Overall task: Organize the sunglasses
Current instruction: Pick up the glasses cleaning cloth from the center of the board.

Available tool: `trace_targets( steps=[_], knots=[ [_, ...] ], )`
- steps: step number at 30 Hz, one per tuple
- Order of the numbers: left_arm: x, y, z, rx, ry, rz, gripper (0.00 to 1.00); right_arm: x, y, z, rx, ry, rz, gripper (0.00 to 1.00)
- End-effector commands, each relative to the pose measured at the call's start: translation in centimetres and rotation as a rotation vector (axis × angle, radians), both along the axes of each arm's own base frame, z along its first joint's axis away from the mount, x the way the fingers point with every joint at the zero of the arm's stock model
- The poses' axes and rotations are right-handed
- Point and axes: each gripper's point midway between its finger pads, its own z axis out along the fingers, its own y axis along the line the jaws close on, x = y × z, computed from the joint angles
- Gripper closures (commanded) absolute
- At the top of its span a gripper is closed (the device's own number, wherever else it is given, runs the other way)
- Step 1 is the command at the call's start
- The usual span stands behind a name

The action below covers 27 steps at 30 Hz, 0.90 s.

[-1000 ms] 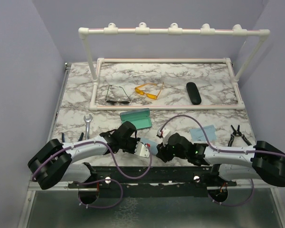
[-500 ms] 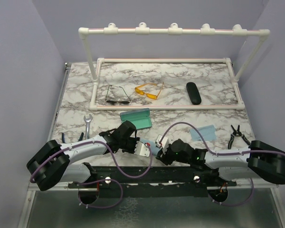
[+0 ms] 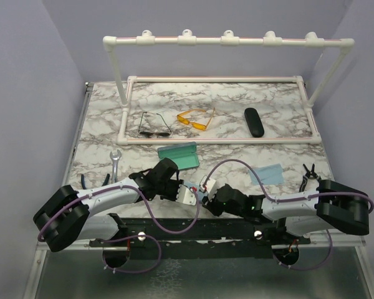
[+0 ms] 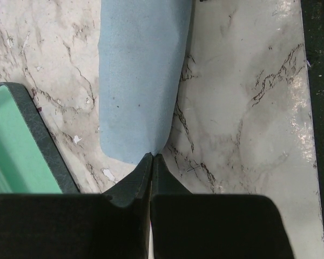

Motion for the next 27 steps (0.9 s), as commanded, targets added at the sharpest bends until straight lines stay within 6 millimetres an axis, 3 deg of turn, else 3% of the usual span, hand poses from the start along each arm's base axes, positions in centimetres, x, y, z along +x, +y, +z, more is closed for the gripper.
trace_targets(
  steps=[1, 9, 14, 17, 27],
  knots=[
    [-0.6, -0.2, 0.3, -0.015, 0.025, -0.011, 1.00, 0.6, -0.6, -0.4, -0.024, 0.016, -0.082, 0.75],
    [-0.6, -0.1, 0.4, -0.013, 0.038, 0.011, 1.00, 0.0, -0.4, -0.3, -0.005, 0.030, -0.055, 0.98],
    [-0.6, 0.0, 0.8, -0.019, 0.065, 0.067, 1.00, -0.3, 0.3, 0.7, 0.002, 0.035, -0.024, 1.00],
    [0.0, 0.2, 1.6, -0.028, 0.079, 0.134, 1.00, 0.1, 0.4, 2.3, 0.019, 0.009, -0.014, 1.00],
    [1.9, -0.1, 5.8, -0.103, 0.099, 0.306, 1.00, 4.0, 1.1, 7.7, 0.088, -0.113, -0.004, 1.00]
  ],
)
